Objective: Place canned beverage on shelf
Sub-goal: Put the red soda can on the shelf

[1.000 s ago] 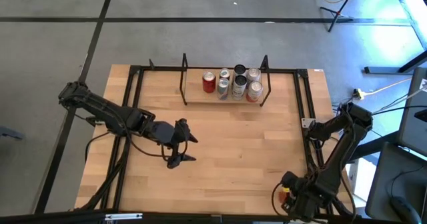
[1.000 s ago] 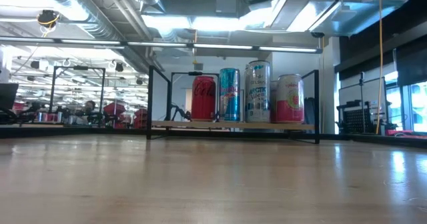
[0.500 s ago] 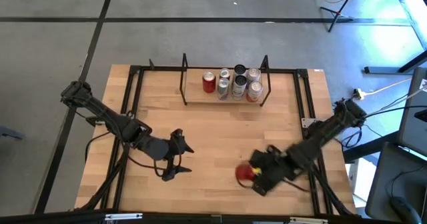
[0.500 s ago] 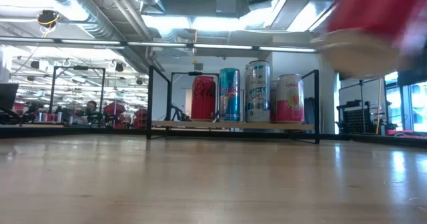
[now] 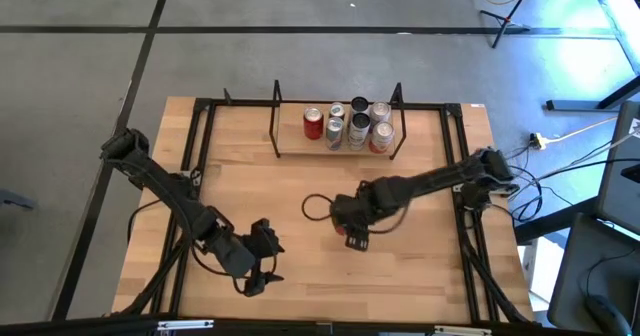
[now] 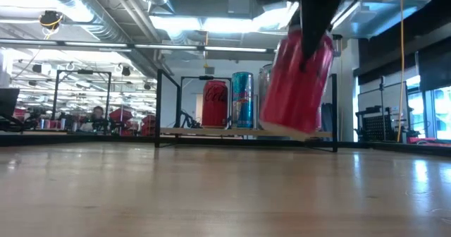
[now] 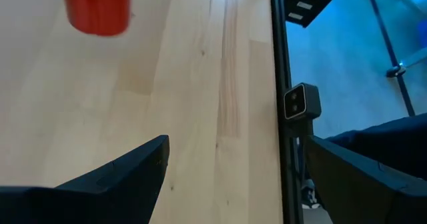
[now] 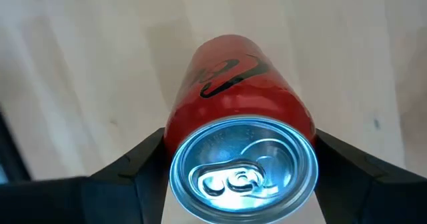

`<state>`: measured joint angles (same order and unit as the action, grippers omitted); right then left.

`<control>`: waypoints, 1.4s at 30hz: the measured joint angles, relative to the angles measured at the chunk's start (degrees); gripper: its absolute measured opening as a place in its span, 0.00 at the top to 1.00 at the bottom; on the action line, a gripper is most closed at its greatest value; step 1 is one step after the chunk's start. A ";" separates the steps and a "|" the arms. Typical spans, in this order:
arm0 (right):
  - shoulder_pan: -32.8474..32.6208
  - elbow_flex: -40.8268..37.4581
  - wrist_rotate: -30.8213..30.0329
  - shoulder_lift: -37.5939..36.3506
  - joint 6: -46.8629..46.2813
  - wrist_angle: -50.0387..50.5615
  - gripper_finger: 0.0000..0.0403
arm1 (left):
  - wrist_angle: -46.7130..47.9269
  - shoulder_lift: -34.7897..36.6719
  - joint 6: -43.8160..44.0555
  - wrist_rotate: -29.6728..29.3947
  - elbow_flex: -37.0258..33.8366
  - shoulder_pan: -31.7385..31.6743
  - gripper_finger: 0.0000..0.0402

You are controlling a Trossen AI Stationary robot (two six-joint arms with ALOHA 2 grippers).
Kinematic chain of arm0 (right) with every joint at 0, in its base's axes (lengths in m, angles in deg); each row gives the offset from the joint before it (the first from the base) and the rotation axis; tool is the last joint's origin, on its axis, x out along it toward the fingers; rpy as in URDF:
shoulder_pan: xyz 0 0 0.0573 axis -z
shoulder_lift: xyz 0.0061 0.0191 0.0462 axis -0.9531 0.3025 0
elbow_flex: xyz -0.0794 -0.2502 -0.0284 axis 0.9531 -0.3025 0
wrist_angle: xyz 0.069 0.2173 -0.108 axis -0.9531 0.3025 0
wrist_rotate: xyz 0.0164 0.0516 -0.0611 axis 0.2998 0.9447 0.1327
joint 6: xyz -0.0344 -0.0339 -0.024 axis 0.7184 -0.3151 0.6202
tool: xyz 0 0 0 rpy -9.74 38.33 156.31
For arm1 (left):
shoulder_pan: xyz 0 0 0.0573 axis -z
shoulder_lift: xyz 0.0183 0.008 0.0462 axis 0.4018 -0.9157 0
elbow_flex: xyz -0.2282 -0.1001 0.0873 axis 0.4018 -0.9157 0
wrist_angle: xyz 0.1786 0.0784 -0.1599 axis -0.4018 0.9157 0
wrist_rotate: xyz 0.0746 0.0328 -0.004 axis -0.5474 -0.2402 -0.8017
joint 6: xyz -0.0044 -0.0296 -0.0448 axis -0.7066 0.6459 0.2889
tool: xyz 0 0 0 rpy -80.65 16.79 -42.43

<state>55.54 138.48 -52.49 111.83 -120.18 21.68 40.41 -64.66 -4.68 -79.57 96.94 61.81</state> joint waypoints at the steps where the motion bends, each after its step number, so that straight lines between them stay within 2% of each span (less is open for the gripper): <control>1: 0.72 0.27 0.61 0.76 0.88 0.91 0.34 | -0.02 -0.35 0.50 -0.07 0.00 0.24 0.16; 8: 2.41 0.59 2.24 4.07 5.15 4.43 0.34 | -0.26 -1.21 3.16 -0.70 0.00 0.71 0.16; 17: 2.26 0.83 2.22 5.92 6.69 3.43 0.34 | -0.53 -1.21 3.74 -0.98 0.00 0.69 0.16; 19: 2.26 0.83 2.12 6.11 6.68 2.06 0.26 | -0.54 -1.21 4.03 -0.99 0.00 0.69 0.16; 22: 2.29 0.62 2.15 6.49 6.60 1.02 0.09 | -0.56 -1.21 4.63 -0.99 0.00 0.69 0.16; 24: 2.26 0.57 2.28 6.49 6.58 0.72 0.05 | -0.56 -1.21 4.63 -0.99 0.00 0.69 0.16; 29: 2.19 0.57 2.58 5.57 6.62 1.33 0.16 | -0.61 -1.21 4.26 -1.77 0.00 0.69 0.16; 34: 1.12 0.59 3.83 -0.30 6.18 1.39 0.24 | -1.08 -1.21 3.26 -1.78 0.00 -0.23 0.16; 38: -2.50 0.59 0.26 -5.95 5.35 1.51 0.26 | -2.21 -1.21 1.57 0.24 0.00 -2.86 0.16; 42: -7.37 -0.12 -6.55 -10.53 2.43 1.49 0.27 | -4.30 -1.21 -2.46 -0.27 0.00 -5.87 0.16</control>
<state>48.18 138.36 -59.04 101.30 -117.75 23.17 36.10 -65.87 -7.14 -79.84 96.94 55.94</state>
